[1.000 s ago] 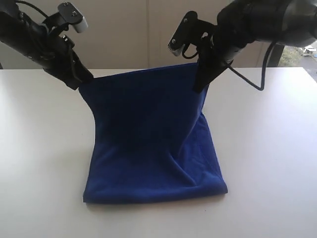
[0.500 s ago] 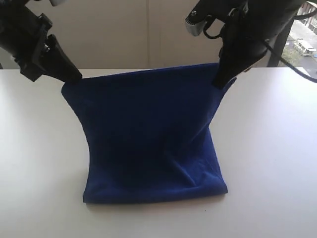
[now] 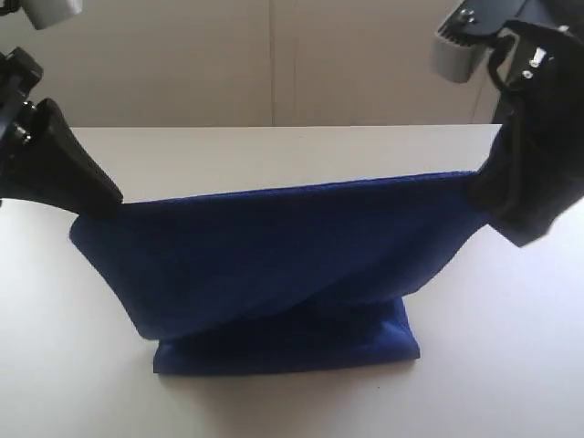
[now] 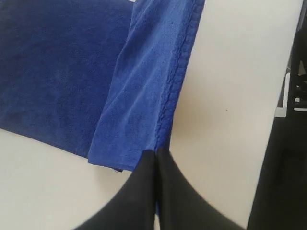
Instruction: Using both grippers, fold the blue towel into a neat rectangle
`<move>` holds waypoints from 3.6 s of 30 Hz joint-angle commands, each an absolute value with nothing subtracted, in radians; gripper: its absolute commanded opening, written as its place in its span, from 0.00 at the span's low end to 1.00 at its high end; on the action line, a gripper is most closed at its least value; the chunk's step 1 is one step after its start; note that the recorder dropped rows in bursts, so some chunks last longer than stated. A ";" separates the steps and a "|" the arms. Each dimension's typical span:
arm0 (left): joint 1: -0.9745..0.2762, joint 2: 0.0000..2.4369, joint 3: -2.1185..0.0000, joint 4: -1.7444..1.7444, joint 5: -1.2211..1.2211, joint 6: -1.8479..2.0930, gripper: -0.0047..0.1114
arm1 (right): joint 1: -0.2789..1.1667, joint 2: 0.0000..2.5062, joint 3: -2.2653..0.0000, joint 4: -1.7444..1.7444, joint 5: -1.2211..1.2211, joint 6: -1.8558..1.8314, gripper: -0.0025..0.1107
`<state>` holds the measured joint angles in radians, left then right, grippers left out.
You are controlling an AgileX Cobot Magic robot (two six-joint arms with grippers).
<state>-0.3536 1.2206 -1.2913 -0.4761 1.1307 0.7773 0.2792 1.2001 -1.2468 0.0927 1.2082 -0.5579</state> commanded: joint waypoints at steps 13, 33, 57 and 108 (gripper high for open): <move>-0.383 1.025 -1.274 -0.427 1.221 0.690 0.04 | 0.272 0.946 -1.196 0.184 1.221 -0.481 0.02; -0.383 1.064 -1.157 -0.249 0.985 0.724 0.04 | 0.272 1.088 -1.196 0.097 1.221 -0.464 0.02; -0.383 1.462 -1.059 -0.226 0.238 0.871 0.04 | 0.268 1.548 -1.196 -0.141 0.752 -0.379 0.02; -0.381 1.827 -1.061 -0.191 -0.408 0.894 0.04 | 0.177 1.922 -1.225 -0.580 0.233 0.057 0.02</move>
<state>-0.3974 1.8030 -1.0674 -0.1821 -0.3487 0.8987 0.2164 1.8976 -1.2236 -0.5597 0.2052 0.0322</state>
